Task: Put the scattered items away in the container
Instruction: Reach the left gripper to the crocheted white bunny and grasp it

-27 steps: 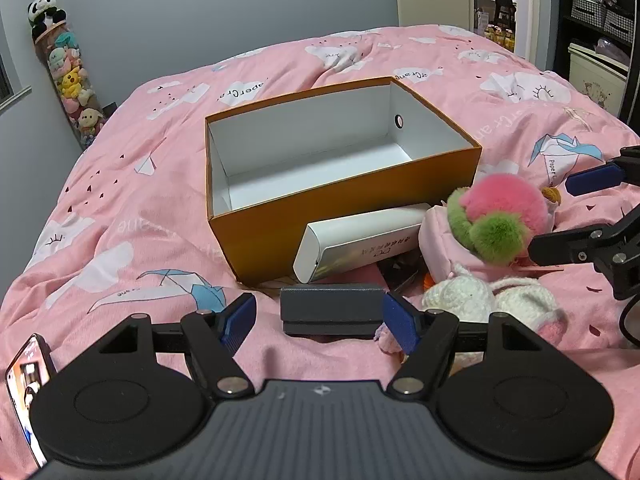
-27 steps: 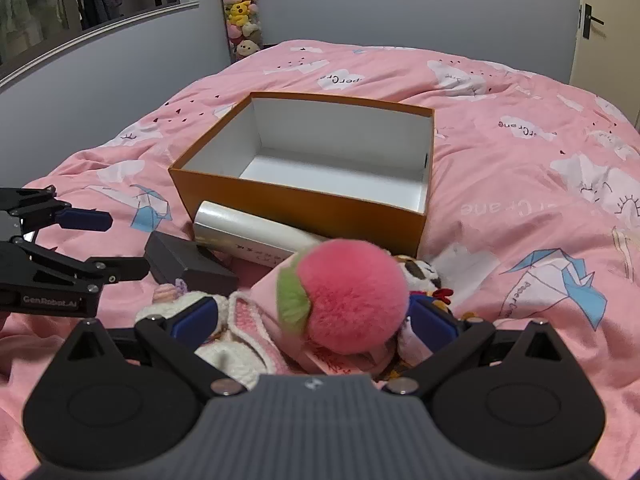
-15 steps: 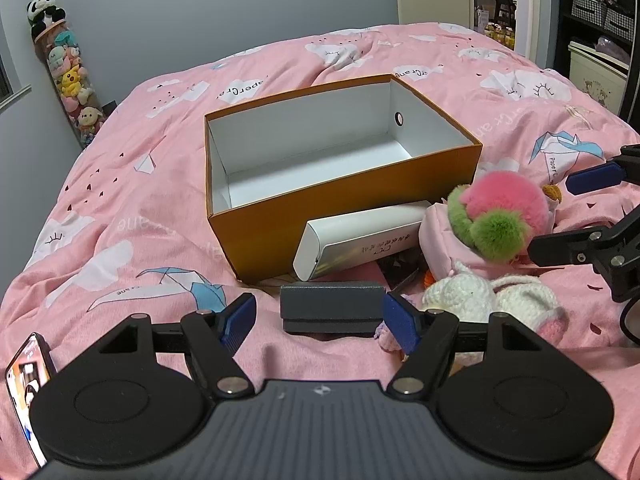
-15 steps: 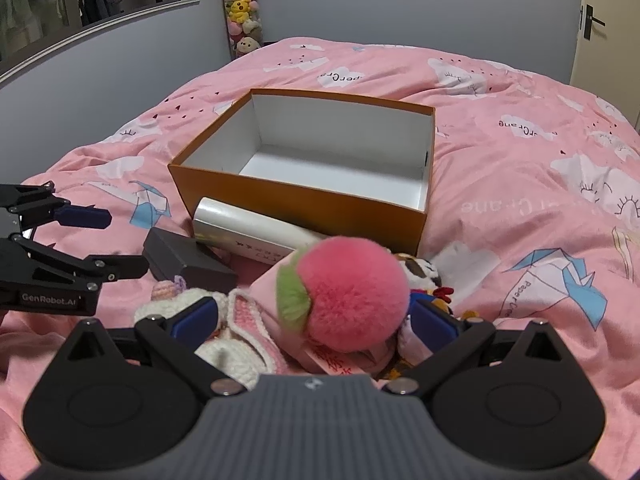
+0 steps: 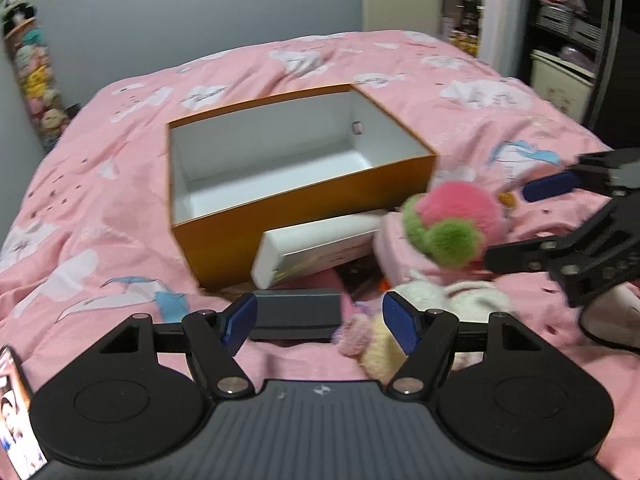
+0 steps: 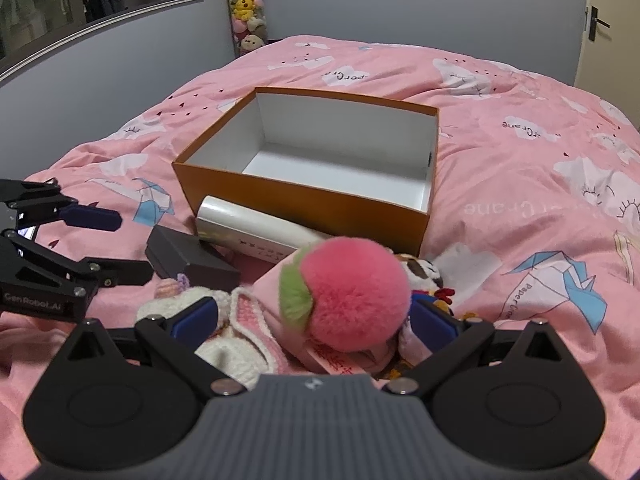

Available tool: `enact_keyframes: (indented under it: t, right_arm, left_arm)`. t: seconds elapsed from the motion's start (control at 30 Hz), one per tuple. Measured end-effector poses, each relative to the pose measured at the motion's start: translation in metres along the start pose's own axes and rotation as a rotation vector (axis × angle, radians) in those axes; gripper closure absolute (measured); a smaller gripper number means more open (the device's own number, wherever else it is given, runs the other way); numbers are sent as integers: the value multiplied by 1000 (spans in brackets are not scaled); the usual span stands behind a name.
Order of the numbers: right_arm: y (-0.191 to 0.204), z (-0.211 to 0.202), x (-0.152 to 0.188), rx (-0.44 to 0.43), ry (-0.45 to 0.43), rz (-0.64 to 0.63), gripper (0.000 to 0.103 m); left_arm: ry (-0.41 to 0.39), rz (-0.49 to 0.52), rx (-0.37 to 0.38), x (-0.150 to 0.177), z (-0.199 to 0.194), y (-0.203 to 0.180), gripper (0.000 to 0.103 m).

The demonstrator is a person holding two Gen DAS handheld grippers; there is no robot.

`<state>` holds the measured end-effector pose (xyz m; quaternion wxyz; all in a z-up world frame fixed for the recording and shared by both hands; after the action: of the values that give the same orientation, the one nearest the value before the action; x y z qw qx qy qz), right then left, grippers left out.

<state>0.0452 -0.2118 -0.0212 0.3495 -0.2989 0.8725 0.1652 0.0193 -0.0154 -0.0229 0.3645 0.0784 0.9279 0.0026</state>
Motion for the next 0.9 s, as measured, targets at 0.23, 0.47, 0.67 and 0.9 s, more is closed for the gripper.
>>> enact_keyframes:
  t: [0.23,0.47,0.67,0.9]
  right_arm:
    - [6,-3,5,-67,38,-7,25]
    - [3,-3,9,-73,64,-24,34]
    - [5,-4,16,-92,85,-53,35]
    - [-11,-4,13,-30,70,-23,34]
  left_arm:
    - [10,82,112,1,0,-20,43]
    - [49,150,192,6,5,-38,47]
    - [83,136,191,8,20,-41,38]
    - [91,191,168,9,33,-50,16]
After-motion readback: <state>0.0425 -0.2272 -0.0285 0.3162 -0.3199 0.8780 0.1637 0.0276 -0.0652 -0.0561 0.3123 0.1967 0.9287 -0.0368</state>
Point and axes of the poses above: each gripper's, at about its wrist camera, not at the fingertips, and z roughly the way its jaws point, y to its left, x to its underside, the point moved 3 cm from there along z, roughly the way its jaws point, and after that the axes turned 1 degree about -x, right-handed, at the moved point
